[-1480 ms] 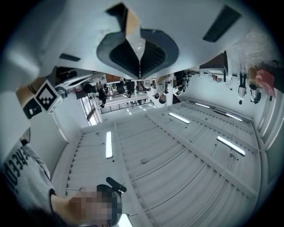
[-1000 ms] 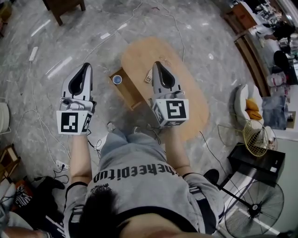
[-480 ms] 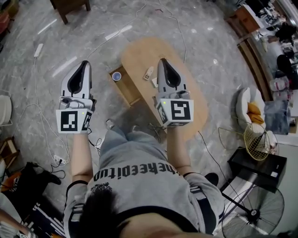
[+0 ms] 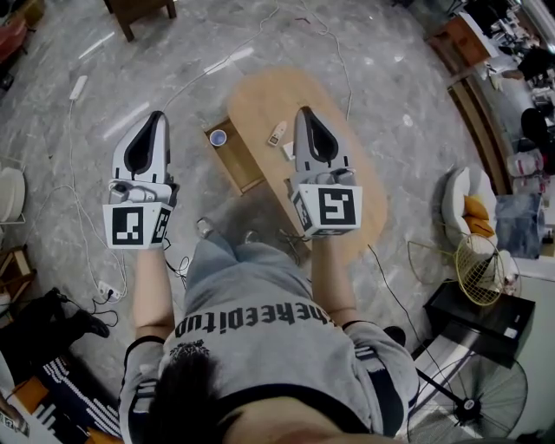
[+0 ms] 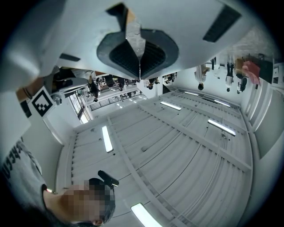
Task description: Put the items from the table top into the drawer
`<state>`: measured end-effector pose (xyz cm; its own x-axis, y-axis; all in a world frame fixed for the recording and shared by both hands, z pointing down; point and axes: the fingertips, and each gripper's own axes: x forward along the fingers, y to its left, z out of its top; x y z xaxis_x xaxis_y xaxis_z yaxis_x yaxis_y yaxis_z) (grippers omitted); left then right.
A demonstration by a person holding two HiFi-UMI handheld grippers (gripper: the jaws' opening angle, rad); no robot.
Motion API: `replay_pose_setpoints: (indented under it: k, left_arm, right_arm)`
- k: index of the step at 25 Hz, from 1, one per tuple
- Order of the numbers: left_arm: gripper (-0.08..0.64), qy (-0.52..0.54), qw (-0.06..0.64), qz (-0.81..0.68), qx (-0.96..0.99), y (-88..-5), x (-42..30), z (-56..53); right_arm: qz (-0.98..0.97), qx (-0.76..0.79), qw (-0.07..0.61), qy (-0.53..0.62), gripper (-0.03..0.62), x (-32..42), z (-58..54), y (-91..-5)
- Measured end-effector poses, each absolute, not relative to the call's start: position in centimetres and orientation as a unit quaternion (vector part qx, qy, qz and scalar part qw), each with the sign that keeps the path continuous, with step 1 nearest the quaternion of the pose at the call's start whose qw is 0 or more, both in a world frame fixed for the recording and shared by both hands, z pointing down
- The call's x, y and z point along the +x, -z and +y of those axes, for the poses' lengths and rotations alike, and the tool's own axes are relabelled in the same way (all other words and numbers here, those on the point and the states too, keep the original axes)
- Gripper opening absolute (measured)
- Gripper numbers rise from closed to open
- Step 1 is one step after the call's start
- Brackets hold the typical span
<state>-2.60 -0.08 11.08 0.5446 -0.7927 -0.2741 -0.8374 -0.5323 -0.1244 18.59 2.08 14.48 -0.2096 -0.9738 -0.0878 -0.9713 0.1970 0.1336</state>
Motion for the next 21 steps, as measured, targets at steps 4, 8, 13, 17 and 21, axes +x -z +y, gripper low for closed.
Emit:
replay_pose_setpoints:
  k: [4, 8, 13, 17, 21]
  left_arm:
    - [0.011, -0.096, 0.125, 0.471, -0.868, -11.1, -2.1, 0.5]
    - [0.011, -0.097, 0.126, 0.473, -0.867, -11.2, -1.6, 1.2]
    - [0.011, -0.097, 0.121, 0.483, -0.862, -11.3, -1.7, 1.3]
    - [0.011, -0.099, 0.120, 0.483, -0.862, -11.2, -1.4, 1.3]
    - [0.011, -0.097, 0.124, 0.478, -0.864, -11.0, -0.8, 1.2]
  right_arm:
    - [-0.773, 0.628, 0.008, 0.083, 0.002, 19.0, 2.6, -14.6]
    - [-0.774, 0.628, 0.004, 0.081, 0.000, 19.4, 3.1, -14.7]
    - [-0.775, 0.627, -0.001, 0.080, 0.000, 19.5, 3.4, -14.7]
    - [-0.775, 0.627, -0.002, 0.081, 0.000, 19.8, 3.4, -14.7]
    - [-0.774, 0.627, -0.005, 0.082, 0.002, 20.1, 3.2, -14.4]
